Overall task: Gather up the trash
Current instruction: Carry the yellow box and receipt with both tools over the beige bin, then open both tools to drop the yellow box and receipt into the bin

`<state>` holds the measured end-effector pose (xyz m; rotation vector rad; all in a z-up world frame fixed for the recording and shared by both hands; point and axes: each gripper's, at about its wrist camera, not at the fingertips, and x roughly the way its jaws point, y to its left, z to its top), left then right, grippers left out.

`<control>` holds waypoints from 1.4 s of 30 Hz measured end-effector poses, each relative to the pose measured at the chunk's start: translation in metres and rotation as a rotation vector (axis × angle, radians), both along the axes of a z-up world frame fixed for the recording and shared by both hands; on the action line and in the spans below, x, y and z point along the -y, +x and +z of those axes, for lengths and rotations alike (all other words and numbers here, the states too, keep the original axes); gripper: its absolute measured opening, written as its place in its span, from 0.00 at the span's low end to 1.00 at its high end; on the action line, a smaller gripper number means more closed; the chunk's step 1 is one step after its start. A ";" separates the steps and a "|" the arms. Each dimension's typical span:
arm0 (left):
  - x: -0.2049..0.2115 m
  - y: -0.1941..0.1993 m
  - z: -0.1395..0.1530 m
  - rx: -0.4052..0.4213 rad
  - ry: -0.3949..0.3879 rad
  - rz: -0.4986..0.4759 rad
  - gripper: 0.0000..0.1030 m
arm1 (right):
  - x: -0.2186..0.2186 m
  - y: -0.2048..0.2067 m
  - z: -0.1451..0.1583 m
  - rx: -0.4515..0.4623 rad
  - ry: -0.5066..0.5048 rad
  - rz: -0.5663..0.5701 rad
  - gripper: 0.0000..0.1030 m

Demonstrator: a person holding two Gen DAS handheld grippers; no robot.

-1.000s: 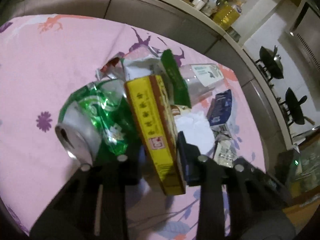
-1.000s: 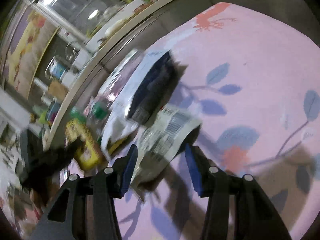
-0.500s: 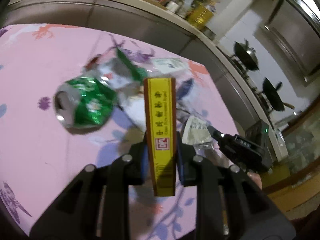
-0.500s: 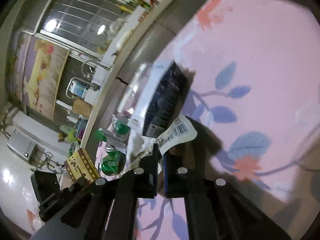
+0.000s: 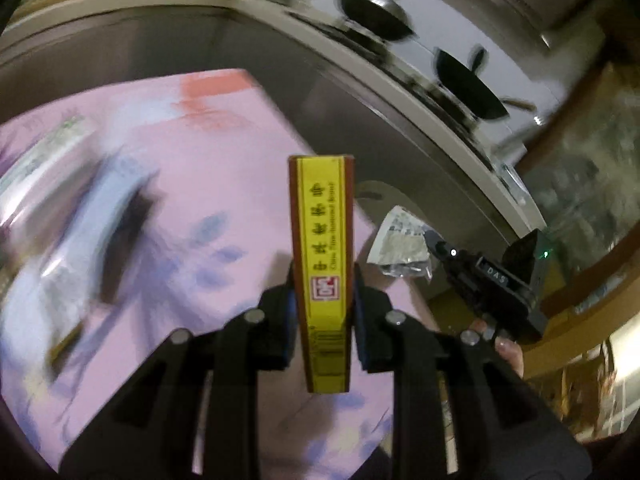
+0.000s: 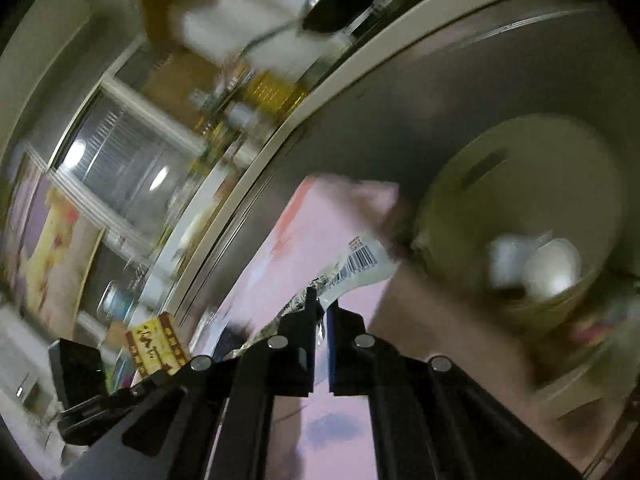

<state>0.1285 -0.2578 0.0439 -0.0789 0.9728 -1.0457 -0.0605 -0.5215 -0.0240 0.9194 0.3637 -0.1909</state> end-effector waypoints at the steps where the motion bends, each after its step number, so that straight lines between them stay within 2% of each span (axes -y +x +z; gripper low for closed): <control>1: 0.027 -0.002 0.002 0.016 0.004 -0.038 0.21 | 0.016 -0.012 -0.001 -0.005 -0.011 -0.053 0.01; 7: 0.159 -0.013 0.002 0.052 0.013 -0.201 0.21 | 0.072 -0.044 -0.013 -0.072 -0.068 -0.227 0.02; 13: 0.237 -0.012 -0.027 0.069 0.094 -0.226 0.22 | 0.087 -0.030 -0.032 -0.181 -0.130 -0.239 0.03; 14: 0.247 -0.011 -0.035 0.069 0.121 -0.231 0.28 | 0.083 -0.024 -0.033 -0.193 -0.140 -0.240 0.03; 15: 0.252 -0.010 -0.040 0.066 0.140 -0.236 0.41 | 0.082 -0.021 -0.036 -0.206 -0.151 -0.236 0.05; 17: 0.263 -0.009 -0.050 0.070 0.183 -0.226 0.50 | 0.081 -0.016 -0.038 -0.206 -0.152 -0.235 0.15; 19: 0.266 -0.009 -0.055 0.074 0.199 -0.224 0.52 | 0.082 -0.015 -0.040 -0.202 -0.149 -0.246 0.53; 20: 0.267 -0.009 -0.055 0.070 0.211 -0.221 0.53 | 0.081 -0.022 -0.042 -0.200 -0.148 -0.256 0.55; 24: 0.256 -0.013 -0.048 0.077 0.196 -0.204 0.53 | 0.078 -0.031 -0.034 -0.164 -0.167 -0.286 0.55; 29: 0.215 -0.027 -0.033 0.119 0.175 -0.186 0.53 | 0.069 -0.034 -0.023 -0.138 -0.177 -0.291 0.55; 35: 0.153 -0.041 -0.020 0.160 0.162 -0.138 0.53 | 0.055 0.004 -0.025 -0.314 -0.250 -0.145 0.56; 38: 0.116 -0.042 -0.015 0.188 0.156 -0.096 0.53 | 0.047 -0.006 -0.012 -0.231 -0.234 -0.194 0.58; 41: 0.079 -0.037 -0.011 0.192 0.151 -0.043 0.53 | 0.037 0.004 -0.005 -0.283 -0.269 -0.160 0.58; 42: 0.070 -0.036 -0.010 0.193 0.149 -0.028 0.53 | 0.034 0.002 -0.001 -0.267 -0.260 -0.169 0.58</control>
